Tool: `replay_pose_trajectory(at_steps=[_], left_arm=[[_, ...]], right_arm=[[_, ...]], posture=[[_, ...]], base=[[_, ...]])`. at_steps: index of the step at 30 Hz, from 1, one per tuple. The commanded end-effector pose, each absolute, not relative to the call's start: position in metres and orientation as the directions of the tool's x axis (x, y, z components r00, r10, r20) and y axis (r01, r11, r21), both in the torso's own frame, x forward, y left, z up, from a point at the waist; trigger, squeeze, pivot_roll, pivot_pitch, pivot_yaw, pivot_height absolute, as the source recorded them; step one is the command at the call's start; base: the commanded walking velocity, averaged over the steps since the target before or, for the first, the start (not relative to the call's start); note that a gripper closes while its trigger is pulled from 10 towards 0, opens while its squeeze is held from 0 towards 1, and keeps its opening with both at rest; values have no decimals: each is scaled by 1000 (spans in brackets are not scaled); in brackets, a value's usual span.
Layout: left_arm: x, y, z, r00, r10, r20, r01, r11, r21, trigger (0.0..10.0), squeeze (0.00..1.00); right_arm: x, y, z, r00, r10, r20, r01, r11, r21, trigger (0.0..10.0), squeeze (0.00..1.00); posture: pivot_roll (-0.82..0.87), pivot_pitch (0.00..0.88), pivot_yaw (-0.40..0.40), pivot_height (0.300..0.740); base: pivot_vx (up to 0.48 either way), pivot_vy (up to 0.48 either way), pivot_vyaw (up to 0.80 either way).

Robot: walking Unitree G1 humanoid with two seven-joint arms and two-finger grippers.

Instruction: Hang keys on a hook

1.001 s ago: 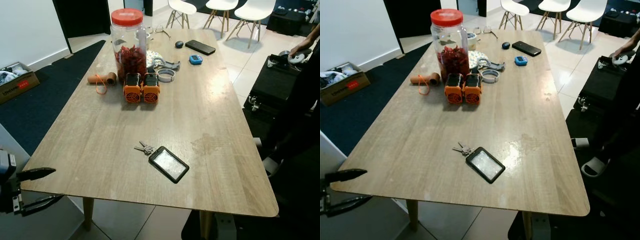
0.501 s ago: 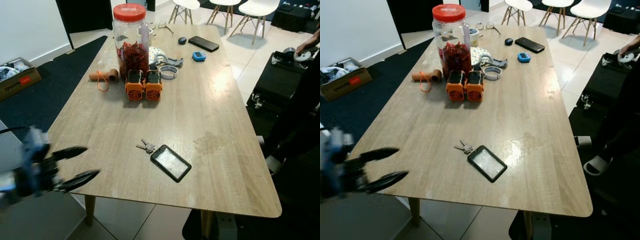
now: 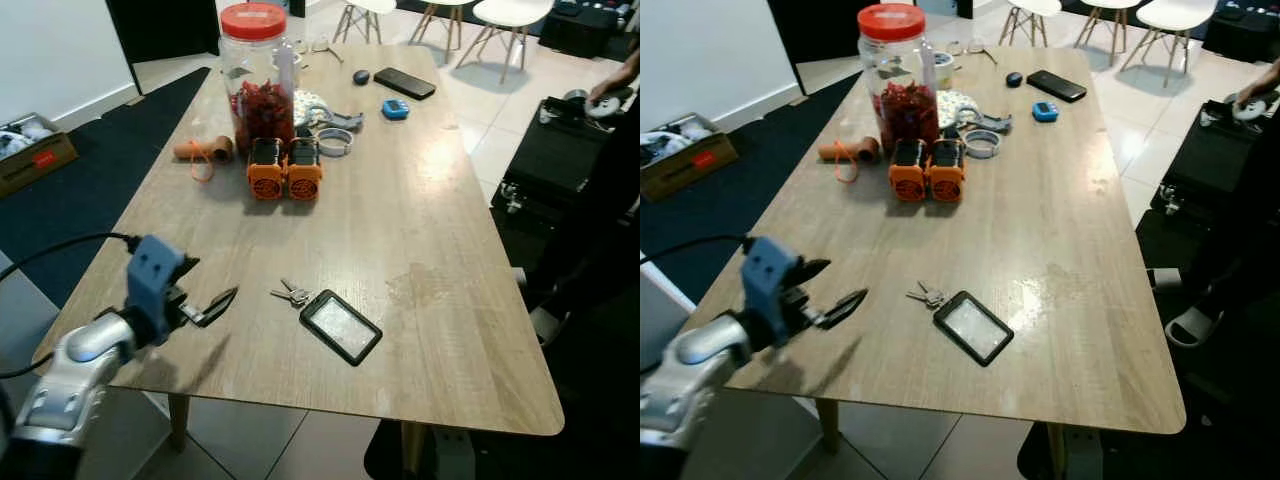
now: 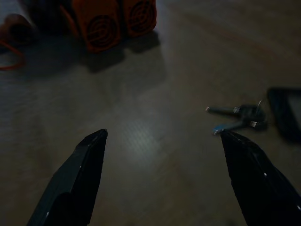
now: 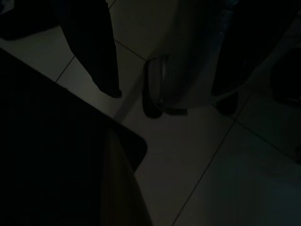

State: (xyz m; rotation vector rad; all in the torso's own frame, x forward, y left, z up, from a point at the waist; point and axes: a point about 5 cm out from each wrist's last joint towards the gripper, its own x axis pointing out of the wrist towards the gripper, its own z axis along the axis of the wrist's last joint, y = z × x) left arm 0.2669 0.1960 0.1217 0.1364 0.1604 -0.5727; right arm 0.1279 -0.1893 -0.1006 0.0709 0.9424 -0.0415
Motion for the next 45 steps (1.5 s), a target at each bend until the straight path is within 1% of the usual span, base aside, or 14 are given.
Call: replay_pose_trajectory(at_steps=[1,5,9,10,11,17,20,26,32,39,42,43,44,45], left_arm=[[268,184,117,809,-556,-188,573,819,42,10000,0],[269,174,115,794,-581,-177,594,804,25,10000,0],[268,151,111,756,-631,-175,641,767,8,10000,0],[268,151,111,756,-631,-175,641,767,8,10000,0],[269,142,109,742,-648,-174,657,754,-4,10000,0],[269,129,104,719,-668,-191,680,733,1,10000,0],[270,122,98,725,-654,-218,674,738,31,10000,0],[271,105,85,753,-600,-271,651,740,168,10000,0],[270,101,84,755,-595,-276,644,752,139,10000,0],[275,101,83,818,-507,-272,560,810,174,10000,0],[275,102,80,823,-491,-286,551,813,188,10000,0],[275,102,78,823,-484,-296,548,814,193,8824,0],[275,104,76,822,-479,-307,547,813,199,4118,0],[275,105,75,821,-476,-314,548,812,202,3451,0]], right_arm=[[124,-189,-102,574,-2,-819,70,996,46,10000,0],[125,-189,-102,575,-2,-818,70,996,47,10000,0],[127,-188,-101,579,2,-815,66,997,49,10000,0],[127,-188,-101,579,2,-815,66,997,49,10000,0],[127,-187,-101,584,5,-812,64,997,52,10000,0],[128,-185,-101,591,9,-807,61,997,55,10000,0],[130,-184,-100,598,11,-802,57,997,57,10000,0],[133,-182,-99,613,12,-790,59,996,61,10000,0],[134,-181,-99,617,12,-787,61,996,63,10000,0],[134,-180,-98,616,16,-787,56,996,65,10000,0],[135,-180,-98,616,17,-787,55,996,65,10000,0],[135,-180,-98,617,17,-787,56,996,65,10000,0],[135,-180,-98,617,17,-786,56,996,65,10000,0],[135,-179,-98,618,17,-786,55,996,65,10000,0]], posture=[[87,27,-14,740],[89,28,-15,740],[90,29,-14,740],[90,29,-14,740],[90,31,-14,740],[88,32,-11,740],[86,33,-4,740],[80,34,4,740],[80,36,4,740],[83,40,2,740],[83,40,4,740],[83,40,4,740],[83,40,4,740],[83,39,3,740]], base=[[0,0,0],[0,0,0],[0,0,0],[0,0,0],[0,0,0],[0,0,0],[0,0,0],[0,0,0],[0,0,0],[0,0,0],[0,0,0],[0,0,0],[0,0,0],[0,0,0]])
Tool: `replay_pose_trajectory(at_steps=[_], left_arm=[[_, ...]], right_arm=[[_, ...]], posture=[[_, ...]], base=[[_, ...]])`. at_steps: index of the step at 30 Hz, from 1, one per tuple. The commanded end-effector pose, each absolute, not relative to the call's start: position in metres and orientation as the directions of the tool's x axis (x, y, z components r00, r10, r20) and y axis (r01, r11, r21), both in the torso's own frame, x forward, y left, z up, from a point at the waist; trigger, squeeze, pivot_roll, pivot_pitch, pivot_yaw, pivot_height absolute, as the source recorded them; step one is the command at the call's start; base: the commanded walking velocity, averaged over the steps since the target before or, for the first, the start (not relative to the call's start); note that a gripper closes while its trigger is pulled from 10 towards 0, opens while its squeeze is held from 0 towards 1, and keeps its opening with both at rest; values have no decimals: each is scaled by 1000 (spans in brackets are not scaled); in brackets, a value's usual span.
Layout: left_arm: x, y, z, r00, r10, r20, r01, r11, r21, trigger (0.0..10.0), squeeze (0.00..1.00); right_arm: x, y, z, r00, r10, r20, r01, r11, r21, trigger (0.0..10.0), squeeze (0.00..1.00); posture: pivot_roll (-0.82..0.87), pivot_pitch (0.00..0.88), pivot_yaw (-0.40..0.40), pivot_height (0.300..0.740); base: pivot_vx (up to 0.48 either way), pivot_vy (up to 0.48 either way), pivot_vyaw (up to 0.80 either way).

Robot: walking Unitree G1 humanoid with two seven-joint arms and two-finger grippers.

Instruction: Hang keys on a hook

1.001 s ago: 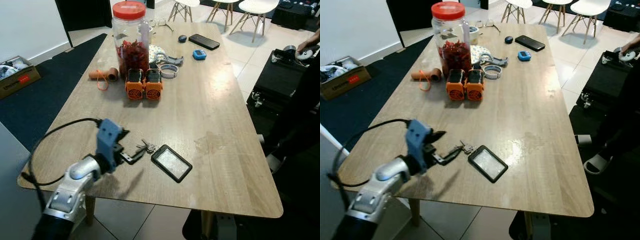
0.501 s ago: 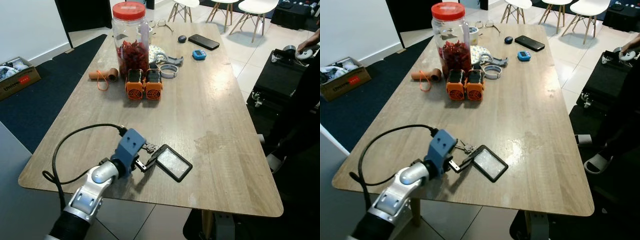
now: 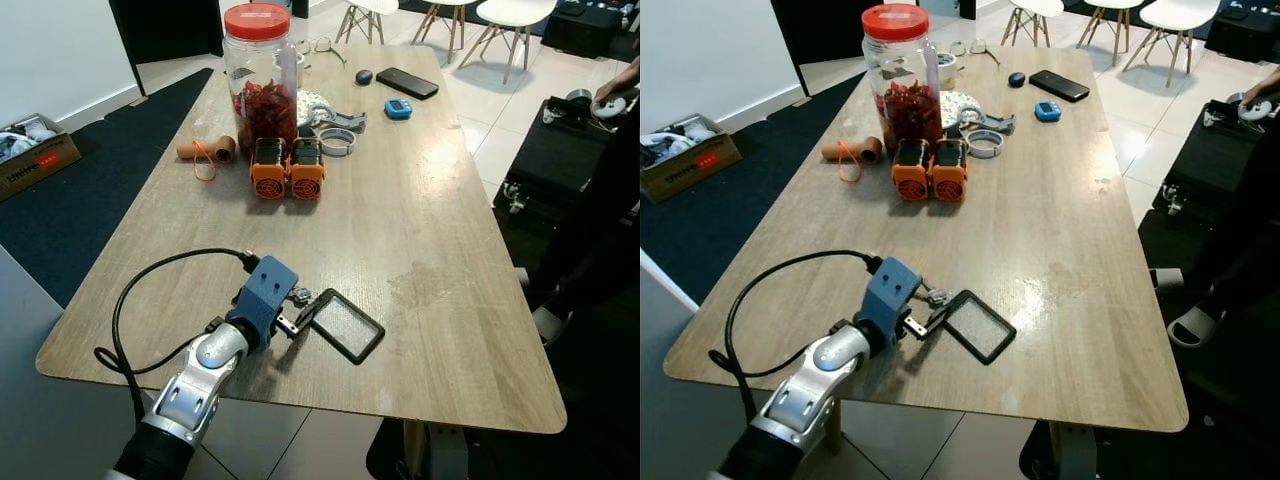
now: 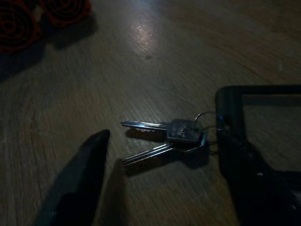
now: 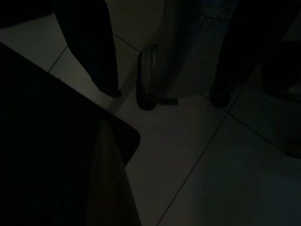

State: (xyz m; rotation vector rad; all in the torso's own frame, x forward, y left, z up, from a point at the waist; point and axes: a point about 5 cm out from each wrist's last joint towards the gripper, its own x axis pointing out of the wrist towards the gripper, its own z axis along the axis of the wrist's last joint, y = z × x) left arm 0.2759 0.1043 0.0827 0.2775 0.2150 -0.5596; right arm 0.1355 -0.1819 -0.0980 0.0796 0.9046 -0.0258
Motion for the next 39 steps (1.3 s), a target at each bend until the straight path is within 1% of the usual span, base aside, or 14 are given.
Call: replay_pose_trajectory(at_steps=[1,2,3,4,5,6,28,29,32,33,35,36,37,39], left_arm=[[275,105,74,820,-475,-319,549,811,204,3451,0],[275,107,74,819,-475,-323,550,809,206,1725,0],[275,107,74,818,-474,-325,551,808,207,1725,0],[274,108,74,814,-479,-329,558,803,211,4667,0],[274,108,73,810,-484,-332,565,796,217,9255,0],[273,108,73,805,-490,-336,573,789,222,10000,0],[267,102,79,759,-586,-285,634,764,120,10000,0],[268,103,79,760,-586,-282,632,767,112,8706,0],[270,103,81,769,-577,-274,620,778,100,0,0],[270,103,81,769,-577,-274,620,778,100,0,0],[272,103,82,775,-570,-272,610,788,87,5686,0],[272,103,82,775,-570,-272,610,788,87,5686,0],[272,104,82,779,-566,-270,604,793,80,10000,0],[273,102,84,773,-578,-260,609,791,51,10000,0]], right_arm=[[135,-179,-98,618,17,-786,55,996,65,10000,0],[136,-179,-98,619,17,-785,55,996,65,10000,0],[136,-179,-98,619,17,-785,55,996,65,10000,0],[136,-179,-98,620,17,-784,55,996,65,10000,0],[136,-179,-98,620,17,-784,55,996,65,10000,0],[136,-179,-98,620,17,-784,54,996,64,10000,0],[134,-183,-99,606,11,-795,55,997,56,10000,0],[134,-183,-99,606,11,-796,55,997,56,10000,0],[133,-182,-99,603,12,-798,56,997,57,10000,0],[133,-182,-99,603,12,-798,56,997,57,10000,0],[132,-183,-100,601,12,-799,56,997,57,10000,0],[132,-183,-100,601,12,-799,56,997,57,10000,0],[132,-183,-100,600,12,-800,57,997,57,10000,0],[132,-183,-100,599,11,-801,58,997,56,10000,0]], posture=[[83,39,3,740],[82,39,3,740],[82,39,3,740],[82,38,4,740],[81,36,4,740],[82,35,3,740],[82,27,1,740],[85,31,1,740],[87,33,0,740],[87,33,0,740],[86,33,2,740],[86,33,2,740],[86,33,2,740],[86,35,0,740]], base=[[0,0,0],[0,0,0],[0,0,0],[0,0,0],[0,0,0],[0,0,0],[0,0,0],[0,0,0],[0,0,0],[0,0,0],[0,0,0],[0,0,0],[0,0,0],[0,0,0]])
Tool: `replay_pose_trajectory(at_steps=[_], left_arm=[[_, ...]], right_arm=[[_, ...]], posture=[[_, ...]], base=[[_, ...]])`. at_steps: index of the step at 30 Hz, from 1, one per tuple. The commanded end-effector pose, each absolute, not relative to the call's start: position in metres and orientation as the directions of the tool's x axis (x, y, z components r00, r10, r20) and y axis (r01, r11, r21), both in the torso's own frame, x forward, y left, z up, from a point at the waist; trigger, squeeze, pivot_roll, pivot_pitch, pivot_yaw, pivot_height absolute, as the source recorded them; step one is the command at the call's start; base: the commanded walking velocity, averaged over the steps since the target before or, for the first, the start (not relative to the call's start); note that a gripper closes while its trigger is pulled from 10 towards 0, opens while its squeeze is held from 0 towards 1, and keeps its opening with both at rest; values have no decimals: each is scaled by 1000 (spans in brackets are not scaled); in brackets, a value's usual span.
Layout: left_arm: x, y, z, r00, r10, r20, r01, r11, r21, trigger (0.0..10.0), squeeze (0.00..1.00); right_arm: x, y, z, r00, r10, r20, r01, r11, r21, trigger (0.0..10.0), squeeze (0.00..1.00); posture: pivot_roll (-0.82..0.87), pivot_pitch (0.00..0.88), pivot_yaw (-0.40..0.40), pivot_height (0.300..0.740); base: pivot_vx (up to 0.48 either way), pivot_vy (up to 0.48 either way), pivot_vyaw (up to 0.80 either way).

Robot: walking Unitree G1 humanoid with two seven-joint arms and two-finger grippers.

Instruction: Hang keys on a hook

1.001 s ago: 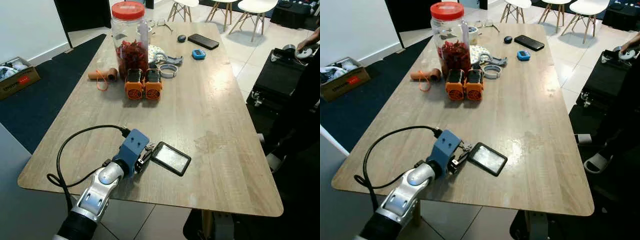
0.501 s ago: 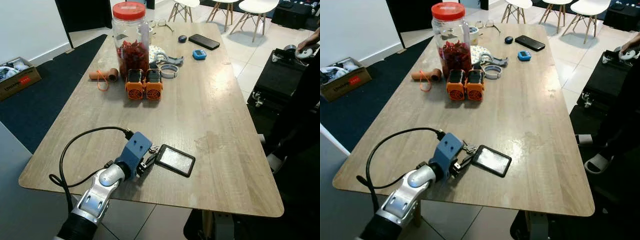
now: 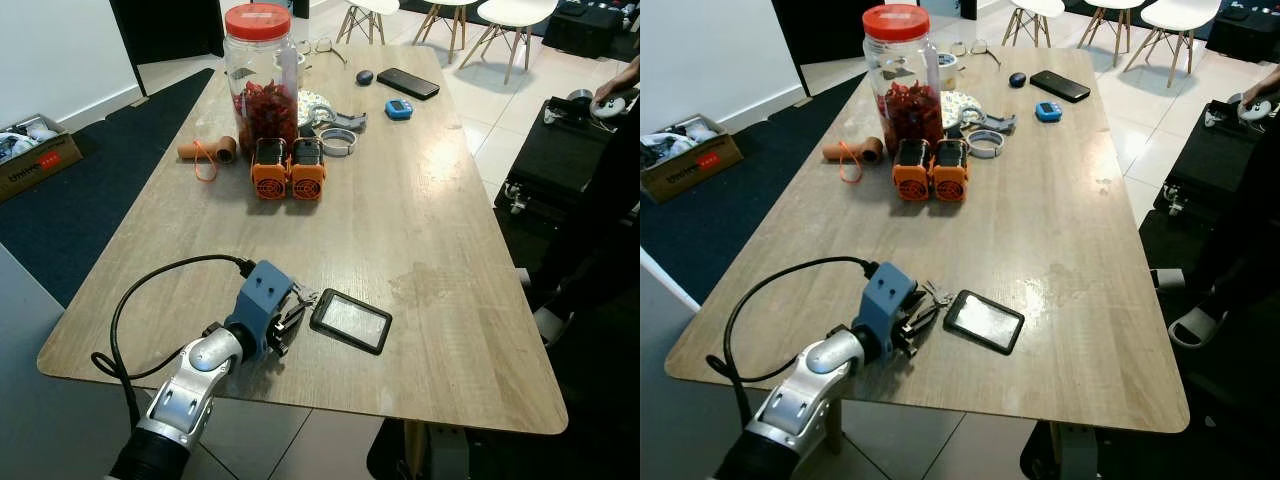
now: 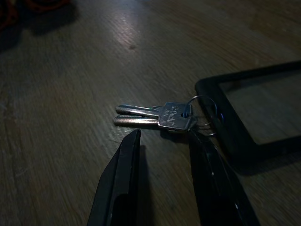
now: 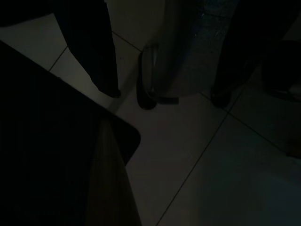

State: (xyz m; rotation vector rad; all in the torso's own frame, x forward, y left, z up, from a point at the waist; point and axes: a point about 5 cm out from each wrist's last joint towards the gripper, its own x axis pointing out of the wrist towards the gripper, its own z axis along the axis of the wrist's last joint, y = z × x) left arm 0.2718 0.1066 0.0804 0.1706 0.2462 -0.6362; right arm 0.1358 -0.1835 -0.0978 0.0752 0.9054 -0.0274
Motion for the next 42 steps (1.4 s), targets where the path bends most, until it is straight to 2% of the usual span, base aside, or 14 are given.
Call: replay_pose_trajectory(at_steps=[1,8,9,11,12,14,15,16,17,37,38,40,41,42], left_arm=[[273,102,84,773,-578,-260,609,791,51,10000,0],[266,89,87,719,-655,-233,678,735,24,10000,0],[265,87,87,712,-664,-230,686,727,24,10000,94],[264,84,87,708,-668,-231,691,722,30,10000,957],[264,84,86,707,-668,-232,692,721,35,10000,1000],[265,82,86,711,-662,-237,687,725,37,10000,976],[266,81,86,714,-658,-238,684,728,42,10000,875],[266,81,86,714,-658,-238,684,728,42,10000,875],[267,80,85,716,-655,-241,683,728,52,10000,0],[279,77,79,749,-608,-263,641,765,58,10000,0],[280,77,78,752,-604,-265,639,766,67,6431,0],[280,78,78,753,-602,-265,638,767,70,6431,0],[280,78,78,756,-598,-267,636,768,76,431,0],[281,79,78,756,-597,-267,635,768,79,0,0]], right_arm=[[132,-183,-100,599,11,-801,58,997,56,10000,0],[131,-184,-100,595,10,-803,57,997,55,10000,0],[131,-184,-100,595,10,-804,56,997,54,10000,0],[131,-184,-100,594,11,-804,55,997,54,10000,0],[131,-184,-100,594,11,-805,55,997,54,10000,0],[131,-184,-100,593,11,-805,54,997,53,10000,0],[131,-184,-100,593,11,-805,54,997,53,10000,0],[131,-184,-100,593,11,-805,54,997,53,10000,0],[131,-184,-100,592,11,-806,53,997,53,10000,0],[130,-181,-101,592,12,-806,57,997,56,10000,0],[130,-181,-101,592,12,-806,58,997,57,10000,0],[130,-181,-101,593,12,-805,58,997,57,10000,0],[131,-181,-101,594,11,-805,58,997,57,10000,0],[131,-182,-100,595,11,-804,58,997,56,10000,0]], posture=[[86,35,0,740],[86,42,1,740],[86,42,1,740],[85,47,0,740],[85,47,0,740],[84,50,2,740],[84,50,2,740],[84,50,2,740],[88,53,0,740],[82,55,9,740],[82,55,9,740],[82,55,9,740],[82,54,8,740],[83,53,8,740]], base=[[0,0,0],[0,0,0],[0,0,0],[0,0,0],[0,0,0],[0,0,0],[0,0,0],[0,0,0],[0,0,0],[0,0,0],[0,0,0],[0,0,0],[0,0,0],[0,0,0]])
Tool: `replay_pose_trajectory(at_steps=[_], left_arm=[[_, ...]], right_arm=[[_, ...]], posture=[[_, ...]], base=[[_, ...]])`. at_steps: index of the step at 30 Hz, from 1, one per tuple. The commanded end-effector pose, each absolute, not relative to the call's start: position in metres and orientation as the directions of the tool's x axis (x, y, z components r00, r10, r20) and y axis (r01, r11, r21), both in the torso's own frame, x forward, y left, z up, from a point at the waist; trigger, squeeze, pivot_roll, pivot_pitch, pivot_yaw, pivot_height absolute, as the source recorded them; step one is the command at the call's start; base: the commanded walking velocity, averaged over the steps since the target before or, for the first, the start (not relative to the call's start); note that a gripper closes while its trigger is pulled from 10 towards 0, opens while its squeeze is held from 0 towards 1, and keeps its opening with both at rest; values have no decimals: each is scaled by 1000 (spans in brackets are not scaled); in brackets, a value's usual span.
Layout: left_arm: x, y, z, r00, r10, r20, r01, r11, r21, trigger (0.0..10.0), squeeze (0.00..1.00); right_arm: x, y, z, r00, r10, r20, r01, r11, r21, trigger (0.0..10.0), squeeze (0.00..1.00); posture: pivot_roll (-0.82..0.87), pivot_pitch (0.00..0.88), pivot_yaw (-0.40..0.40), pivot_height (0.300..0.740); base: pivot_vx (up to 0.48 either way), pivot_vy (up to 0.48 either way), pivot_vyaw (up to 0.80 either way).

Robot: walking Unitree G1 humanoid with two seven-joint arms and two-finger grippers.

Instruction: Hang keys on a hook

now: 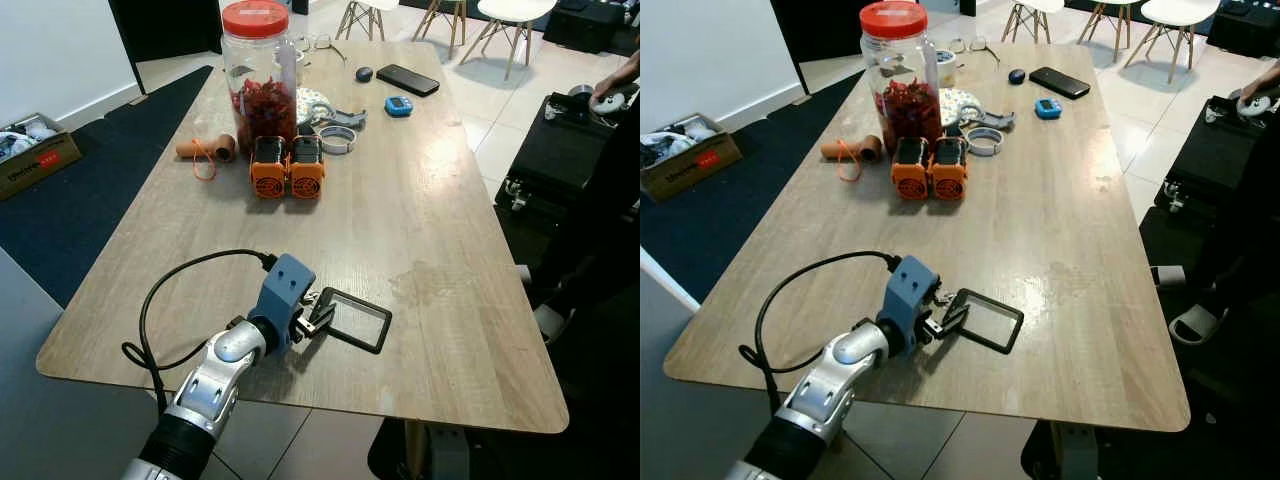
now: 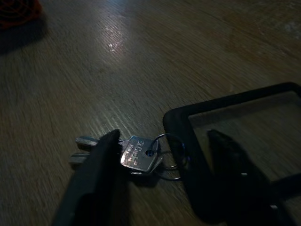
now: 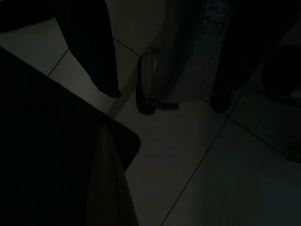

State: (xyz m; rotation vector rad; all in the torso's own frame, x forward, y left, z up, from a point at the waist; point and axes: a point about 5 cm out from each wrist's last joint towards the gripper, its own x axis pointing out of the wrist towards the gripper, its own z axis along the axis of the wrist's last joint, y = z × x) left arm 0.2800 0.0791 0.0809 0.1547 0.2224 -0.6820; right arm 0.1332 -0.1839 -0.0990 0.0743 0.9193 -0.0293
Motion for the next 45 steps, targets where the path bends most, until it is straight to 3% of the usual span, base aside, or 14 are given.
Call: replay_pose_trajectory(at_steps=[1,6,7,17,22,24,25,28,30,33,45], left_arm=[[281,80,78,756,-597,-267,635,768,81,0,0],[282,82,79,753,-602,-265,642,760,97,0,0],[283,83,79,751,-605,-265,645,757,102,1176,0],[289,101,84,761,-594,-262,639,756,142,1725,0],[292,106,88,769,-589,-249,631,762,144,1137,0],[294,110,91,770,-594,-232,631,763,141,706,0],[294,113,95,768,-603,-216,636,760,137,0,0],[296,118,104,762,-626,-164,644,758,101,0,0],[299,126,131,734,-680,-6,679,733,-39,0,0],[298,134,153,679,-726,106,734,672,-102,0,0],[291,148,175,533,-829,169,846,528,-81,0,0]], right_arm=[[131,-182,-100,595,11,-804,58,997,56,10000,0],[132,-182,-100,597,11,-802,57,997,56,10000,0],[132,-182,-100,598,10,-802,57,997,56,10000,0],[133,-180,-100,601,13,-799,56,997,59,10000,0],[133,-180,-100,602,13,-798,56,997,59,10000,0],[133,-181,-99,603,13,-797,56,997,58,10000,0],[134,-181,-99,604,12,-797,56,997,58,10000,0],[135,-181,-99,607,11,-795,56,997,57,10000,0],[137,-182,-98,611,10,-792,55,997,55,10000,0],[137,-182,-98,613,10,-790,53,997,54,10000,0],[139,-182,-97,617,12,-787,49,997,54,10000,0]], posture=[[83,53,8,740],[84,52,7,740],[84,52,7,740],[87,50,6,740],[86,49,7,740],[86,48,7,740],[86,46,7,740],[85,44,7,740],[85,40,7,740],[85,37,5,740],[87,30,2,740]], base=[[0,0,0],[0,0,0],[0,0,0],[0,0,0],[0,0,0],[0,0,0],[0,0,0],[0,0,0],[0,0,0],[0,0,0],[0,0,0]])
